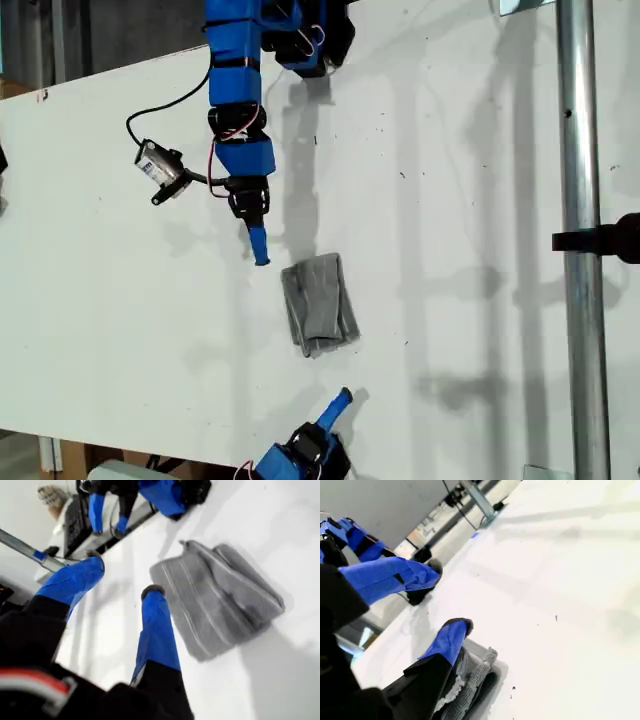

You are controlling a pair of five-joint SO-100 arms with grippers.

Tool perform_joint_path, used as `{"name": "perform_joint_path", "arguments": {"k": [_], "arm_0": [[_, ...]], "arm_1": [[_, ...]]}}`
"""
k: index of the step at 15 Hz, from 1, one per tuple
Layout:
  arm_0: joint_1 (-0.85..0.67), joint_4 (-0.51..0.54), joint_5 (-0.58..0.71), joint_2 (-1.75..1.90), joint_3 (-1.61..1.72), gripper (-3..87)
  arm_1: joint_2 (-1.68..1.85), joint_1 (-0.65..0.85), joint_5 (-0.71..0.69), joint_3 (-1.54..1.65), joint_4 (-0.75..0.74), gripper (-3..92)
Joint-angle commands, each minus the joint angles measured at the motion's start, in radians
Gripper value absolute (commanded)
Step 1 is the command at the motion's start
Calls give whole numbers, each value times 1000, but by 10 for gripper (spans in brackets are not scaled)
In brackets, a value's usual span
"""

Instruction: Grasp corners of a towel and fold twice.

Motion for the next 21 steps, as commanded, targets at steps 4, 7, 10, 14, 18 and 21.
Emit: {"name": "perform_joint_path", "arguments": {"k": [4,7,10,14,18,21], "arm_0": [[-212,-54,123,11,158,121],[-337,-87,118,11,342,57],[-374,32,-83,8,342,56],[-373,46,571,8,342,54],[-373,54,523,8,342,54],[-373,54,523,8,342,54]], "arm_1": [[457,-35,245,537,460,187],[643,-60,393,719,678,12],[822,-54,506,907,693,-1],[1339,-98,546,907,1037,46],[1335,-14,371,913,1068,51],[1335,6,371,913,1068,51]]}}
